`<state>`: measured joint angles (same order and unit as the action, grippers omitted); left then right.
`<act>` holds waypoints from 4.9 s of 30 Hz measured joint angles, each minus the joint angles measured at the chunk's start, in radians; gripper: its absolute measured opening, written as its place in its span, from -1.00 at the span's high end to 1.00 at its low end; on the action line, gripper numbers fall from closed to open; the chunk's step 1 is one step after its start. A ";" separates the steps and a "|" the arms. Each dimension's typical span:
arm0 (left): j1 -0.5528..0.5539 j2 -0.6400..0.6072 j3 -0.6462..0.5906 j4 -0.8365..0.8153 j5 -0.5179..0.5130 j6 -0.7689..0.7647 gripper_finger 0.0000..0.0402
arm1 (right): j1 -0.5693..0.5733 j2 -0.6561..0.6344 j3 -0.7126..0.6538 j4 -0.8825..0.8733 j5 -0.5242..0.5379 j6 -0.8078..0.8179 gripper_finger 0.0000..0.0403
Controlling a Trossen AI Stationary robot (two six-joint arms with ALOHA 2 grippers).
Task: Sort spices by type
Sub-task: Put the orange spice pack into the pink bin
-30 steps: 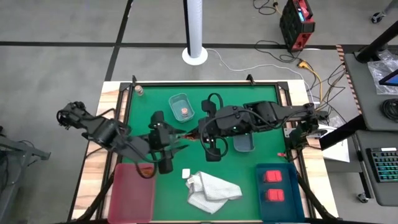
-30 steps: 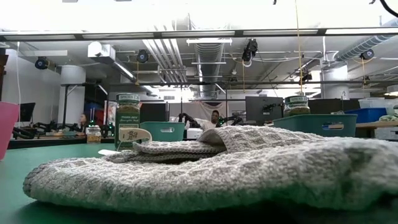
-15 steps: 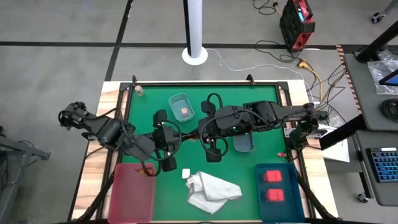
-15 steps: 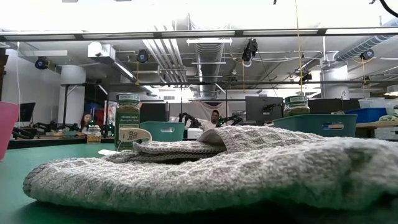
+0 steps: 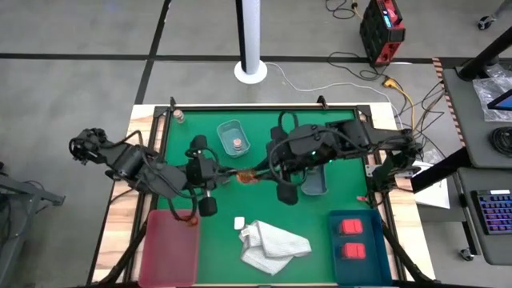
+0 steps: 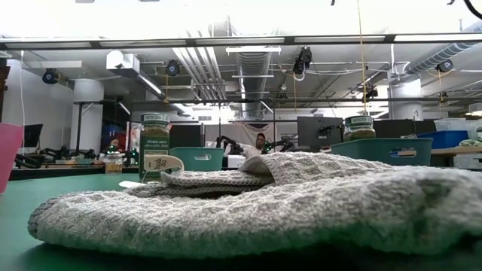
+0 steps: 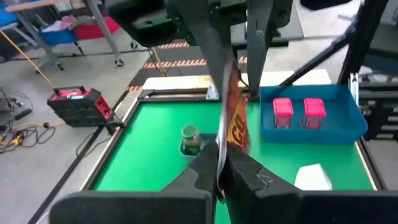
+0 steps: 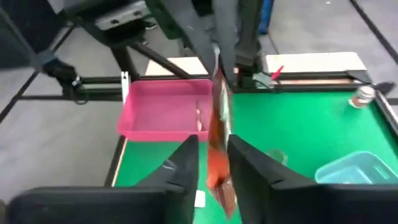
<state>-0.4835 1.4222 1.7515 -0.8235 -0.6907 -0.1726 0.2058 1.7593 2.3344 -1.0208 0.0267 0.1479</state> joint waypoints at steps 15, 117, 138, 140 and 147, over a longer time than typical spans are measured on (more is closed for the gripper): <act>0.000 -0.034 0.001 0.046 -0.005 -0.019 1.00 | -0.012 -0.044 0.000 -0.021 0.025 0.036 -0.30; -0.035 0.073 -0.023 0.238 0.055 0.054 -0.02 | -0.123 -0.428 -1.113 1.343 -0.720 0.595 0.91; 0.065 0.122 -0.026 0.279 0.368 0.063 -0.15 | -0.128 -0.377 -1.112 1.448 -0.760 0.657 0.91; 0.065 0.123 -0.027 0.284 0.368 0.078 -0.13 | -0.128 -0.377 -1.112 1.448 -0.760 0.657 0.91; 0.067 0.122 -0.027 0.295 0.371 0.115 0.49 | -0.128 -0.377 -1.112 1.447 -0.751 0.647 0.91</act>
<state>-0.4170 1.5444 1.7248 -0.5285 -0.3196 -0.0572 0.0780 1.3823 1.2221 0.4263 -0.7240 0.7949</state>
